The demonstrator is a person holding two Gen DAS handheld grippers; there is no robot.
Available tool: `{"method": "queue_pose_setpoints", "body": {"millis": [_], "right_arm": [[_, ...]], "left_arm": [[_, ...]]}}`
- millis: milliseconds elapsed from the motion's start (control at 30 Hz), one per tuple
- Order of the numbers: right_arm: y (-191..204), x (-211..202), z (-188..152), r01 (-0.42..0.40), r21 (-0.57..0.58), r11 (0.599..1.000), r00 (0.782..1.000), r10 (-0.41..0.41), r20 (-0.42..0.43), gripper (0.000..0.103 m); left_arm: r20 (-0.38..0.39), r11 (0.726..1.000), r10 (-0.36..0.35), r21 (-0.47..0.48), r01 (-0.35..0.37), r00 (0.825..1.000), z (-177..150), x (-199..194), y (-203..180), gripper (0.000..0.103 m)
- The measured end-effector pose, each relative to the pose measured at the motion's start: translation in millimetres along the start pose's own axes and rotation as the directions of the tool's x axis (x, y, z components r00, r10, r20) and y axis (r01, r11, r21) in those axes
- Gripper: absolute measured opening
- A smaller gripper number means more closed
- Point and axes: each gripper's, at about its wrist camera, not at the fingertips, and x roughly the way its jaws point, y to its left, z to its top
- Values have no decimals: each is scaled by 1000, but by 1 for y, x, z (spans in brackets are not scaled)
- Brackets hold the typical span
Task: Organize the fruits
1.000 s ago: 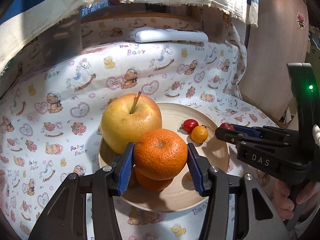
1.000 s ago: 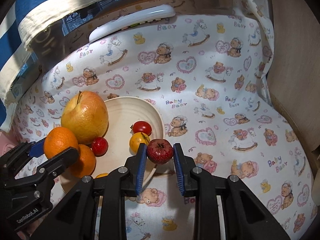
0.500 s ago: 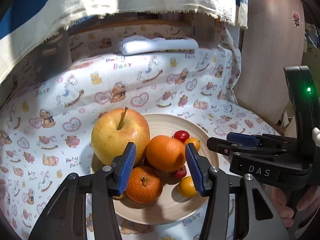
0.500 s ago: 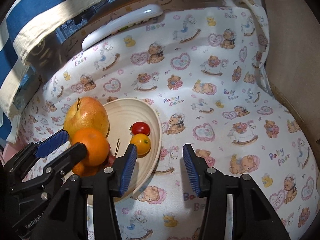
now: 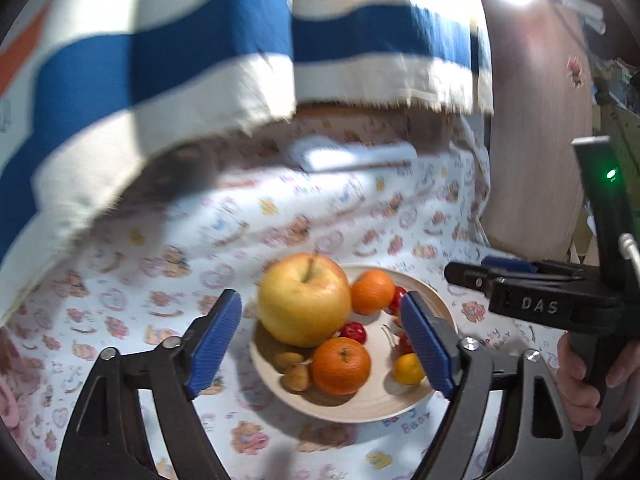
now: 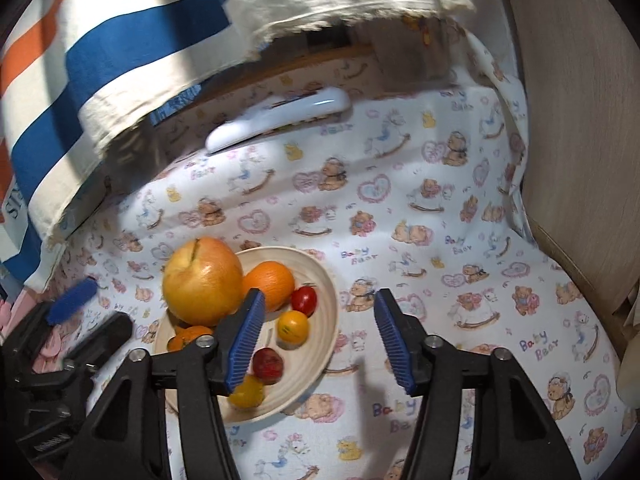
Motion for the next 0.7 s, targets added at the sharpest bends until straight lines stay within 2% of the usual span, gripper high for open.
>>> {"method": "queue_pose_setpoints", "body": {"millis": [100,300,367,433,500,600,633,700], "right_arm": [[12,-9,-2,-3,-53,999,999,5,51,61],[32,-37,-6,12,-146,989,980,17,199,82],[37,-45,-8,13,-171,985,972,28,235,83],[42,-52,-10,12,-188,982,963,39,267,86],[45,-57,-13,41,-191,981,954,19,299,88],[45,-64,-14,53,-173,984,944,7,330,95],[44,-65,-14,45,-171,984,941,16,339,101],[45,-66,-16,52,-178,983,934,15,356,103]], "left_arm": [[63,1000,18,-27,-16,998,-2,-20,11,92],[188,995,102,-4,-103,977,-10,-56,21,92],[207,992,124,-11,-124,971,-13,-65,24,94],[242,987,162,-27,-160,957,-18,-75,27,95],[280,973,230,-54,-224,932,-26,-86,29,100],[288,974,227,-77,-214,930,-34,-93,36,103],[285,974,225,-82,-210,932,-36,-94,38,103],[276,975,220,-88,-204,935,-40,-95,41,103]]}}
